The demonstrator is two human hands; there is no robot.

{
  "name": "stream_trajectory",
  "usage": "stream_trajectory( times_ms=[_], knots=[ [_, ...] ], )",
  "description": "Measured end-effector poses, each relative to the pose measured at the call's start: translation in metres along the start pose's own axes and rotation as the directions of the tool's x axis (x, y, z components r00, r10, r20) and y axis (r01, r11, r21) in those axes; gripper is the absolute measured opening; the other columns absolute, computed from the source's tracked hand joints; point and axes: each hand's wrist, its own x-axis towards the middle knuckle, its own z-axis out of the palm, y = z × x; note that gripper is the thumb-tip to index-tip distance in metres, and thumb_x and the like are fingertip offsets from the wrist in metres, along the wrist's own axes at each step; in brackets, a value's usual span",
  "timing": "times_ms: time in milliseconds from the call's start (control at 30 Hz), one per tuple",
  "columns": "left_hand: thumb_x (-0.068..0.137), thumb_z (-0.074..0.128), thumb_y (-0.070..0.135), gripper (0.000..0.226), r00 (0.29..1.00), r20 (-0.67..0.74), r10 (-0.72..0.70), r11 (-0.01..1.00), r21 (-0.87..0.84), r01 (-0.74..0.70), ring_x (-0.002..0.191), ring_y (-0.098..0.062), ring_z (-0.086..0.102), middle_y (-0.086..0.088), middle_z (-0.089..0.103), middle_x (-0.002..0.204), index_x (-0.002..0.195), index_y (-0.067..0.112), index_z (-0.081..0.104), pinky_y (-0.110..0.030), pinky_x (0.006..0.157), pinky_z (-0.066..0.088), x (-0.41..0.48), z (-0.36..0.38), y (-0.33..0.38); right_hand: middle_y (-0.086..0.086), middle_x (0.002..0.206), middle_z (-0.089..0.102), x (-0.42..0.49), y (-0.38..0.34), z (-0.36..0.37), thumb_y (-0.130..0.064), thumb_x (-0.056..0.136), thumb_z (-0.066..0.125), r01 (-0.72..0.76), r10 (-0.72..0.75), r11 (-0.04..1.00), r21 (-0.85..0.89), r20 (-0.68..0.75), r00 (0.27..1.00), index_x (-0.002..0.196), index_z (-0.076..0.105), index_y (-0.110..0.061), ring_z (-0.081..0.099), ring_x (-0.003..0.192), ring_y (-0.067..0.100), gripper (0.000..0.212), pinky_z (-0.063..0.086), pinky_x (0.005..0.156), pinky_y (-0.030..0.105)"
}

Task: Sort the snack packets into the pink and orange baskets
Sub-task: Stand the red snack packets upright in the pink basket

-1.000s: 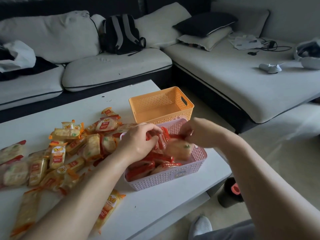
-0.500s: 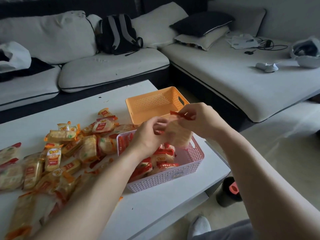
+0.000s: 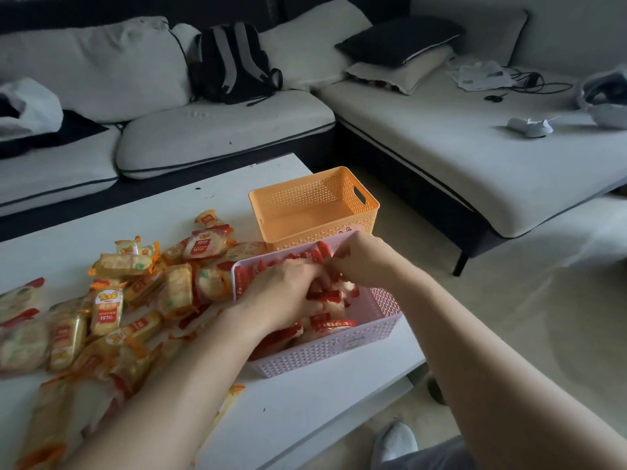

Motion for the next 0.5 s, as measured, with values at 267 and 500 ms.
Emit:
stream_trajectory(
  times_ms=[267,500],
  knots=[
    [0.082,0.081,0.035,0.012,0.992,-0.054,-0.115,0.922,-0.378,0.086,0.078,-0.007,0.062,0.016,0.069,0.083,0.083,0.031,0.070,-0.028,0.070,0.049,0.003,-0.045,-0.005,0.017,0.098,0.073,-0.010,0.019,-0.035,-0.002,0.097,0.047,-0.010,0.035,0.935,0.353,-0.064,0.997,0.091,0.072,-0.007,0.068,0.082,0.027,0.026,0.059,0.081,0.050],
    [0.087,0.074,0.034,0.028,0.927,-0.138,-0.348,0.838,-0.490,0.241,0.062,-0.014,0.061,-0.001,0.071,0.069,0.074,0.009,0.073,-0.026,0.060,0.044,0.042,-0.042,0.017,0.007,0.087,0.073,-0.021,0.023,-0.052,-0.013,0.098,0.052,0.050,0.179,0.835,0.548,-0.357,0.917,0.096,0.072,-0.008,0.065,0.069,0.015,0.020,0.060,0.070,0.038]
  ],
)
